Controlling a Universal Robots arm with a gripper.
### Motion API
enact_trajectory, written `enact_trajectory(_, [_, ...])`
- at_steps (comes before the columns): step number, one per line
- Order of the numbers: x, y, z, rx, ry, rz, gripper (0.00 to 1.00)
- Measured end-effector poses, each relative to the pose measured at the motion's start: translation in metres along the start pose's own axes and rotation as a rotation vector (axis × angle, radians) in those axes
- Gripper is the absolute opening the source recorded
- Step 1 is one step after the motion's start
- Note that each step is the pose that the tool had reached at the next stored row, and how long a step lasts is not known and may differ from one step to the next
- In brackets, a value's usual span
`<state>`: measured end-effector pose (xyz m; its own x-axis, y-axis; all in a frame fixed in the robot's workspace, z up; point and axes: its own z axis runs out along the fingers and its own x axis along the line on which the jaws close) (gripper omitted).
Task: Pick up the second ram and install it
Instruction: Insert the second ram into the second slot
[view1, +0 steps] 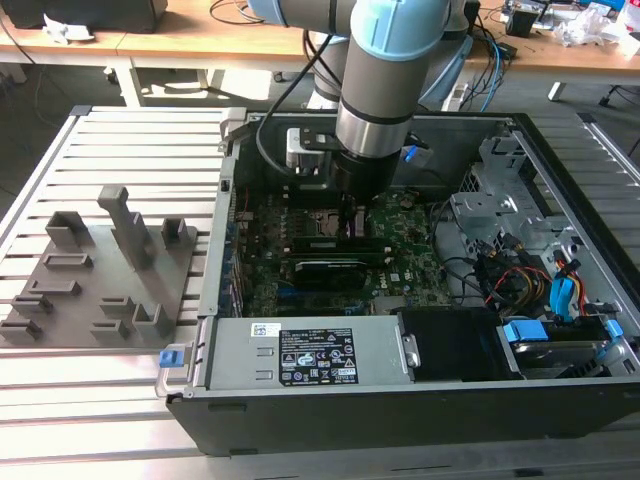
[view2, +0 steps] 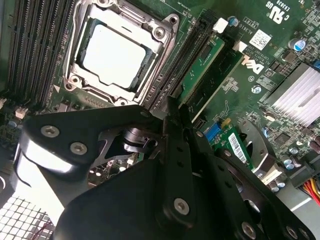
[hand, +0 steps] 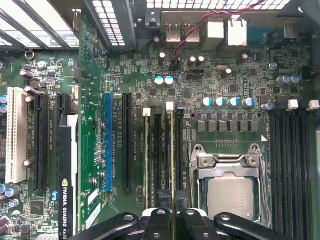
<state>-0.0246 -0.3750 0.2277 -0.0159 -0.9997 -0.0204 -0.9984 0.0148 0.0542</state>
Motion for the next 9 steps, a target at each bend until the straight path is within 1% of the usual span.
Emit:
enact_trajectory(2, [0.0001,-0.0001,0.0016,-0.0001,0.0001,0.0,0.14])
enact_trajectory(9, [0.0,-0.0001,0.0023,0.0001,-0.0004,0.0,0.14])
